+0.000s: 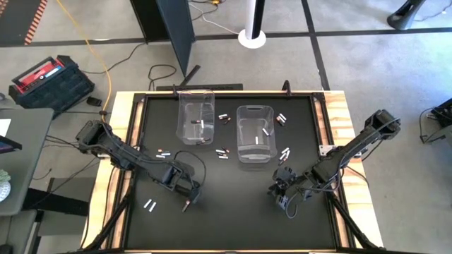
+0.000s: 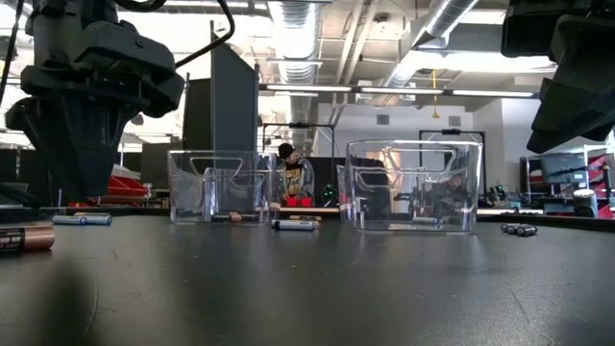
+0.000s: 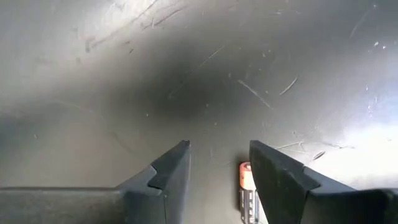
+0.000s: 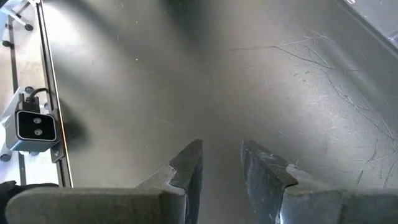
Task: Sort batteries
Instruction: Put the black battery into the left transparent bin
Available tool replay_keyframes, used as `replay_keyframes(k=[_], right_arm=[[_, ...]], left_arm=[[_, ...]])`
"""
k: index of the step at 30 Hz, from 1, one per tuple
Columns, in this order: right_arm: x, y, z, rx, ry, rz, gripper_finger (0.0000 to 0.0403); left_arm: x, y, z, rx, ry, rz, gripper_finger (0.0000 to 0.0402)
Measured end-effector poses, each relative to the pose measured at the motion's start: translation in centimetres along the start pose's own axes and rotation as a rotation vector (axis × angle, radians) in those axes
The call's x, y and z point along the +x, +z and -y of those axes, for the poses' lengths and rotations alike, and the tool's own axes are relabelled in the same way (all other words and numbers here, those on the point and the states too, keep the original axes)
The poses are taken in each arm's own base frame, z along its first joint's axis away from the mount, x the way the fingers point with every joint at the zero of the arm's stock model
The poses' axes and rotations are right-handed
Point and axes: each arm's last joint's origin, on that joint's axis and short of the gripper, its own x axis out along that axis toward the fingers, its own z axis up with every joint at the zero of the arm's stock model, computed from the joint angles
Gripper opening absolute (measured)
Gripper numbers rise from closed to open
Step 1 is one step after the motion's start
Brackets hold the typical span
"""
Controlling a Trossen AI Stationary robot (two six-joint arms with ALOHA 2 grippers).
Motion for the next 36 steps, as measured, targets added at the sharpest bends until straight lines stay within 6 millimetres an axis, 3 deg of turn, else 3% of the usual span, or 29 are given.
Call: replay_keyframes(k=[4,12,16,21,28,36], right_arm=[[0.0,0.0,0.0,0.0,0.0,0.0,0.0126],[-0.2,-0.4,-0.2,-0.013,0.01,-0.008,0.0126],[-0.2,-0.5,-0.3,-0.02,0.015,-0.011,0.0126],[-0.2,-0.5,-0.3,-0.019,0.015,-0.011,0.0126],[-0.3,-0.6,-0.4,0.013,0.021,-0.012,0.0126],[-0.3,-0.8,-0.6,0.029,0.036,-0.012,0.0126]], left_arm=[[-0.1,-1.1,0.2,-0.085,-0.004,-0.016,0.0154],[-0.6,-6.3,0.7,-0.206,-0.065,0.013,0.0145],[-0.9,-7.8,1.0,-0.243,-0.125,0.073,0.0144],[-0.8,-7.9,1.2,-0.216,-0.154,0.14,0.0144],[1.3,-7.5,2.3,-0.063,-0.166,0.157,0.0144],[3.0,-7.6,2.2,-0.054,-0.095,0.143,0.0144]])
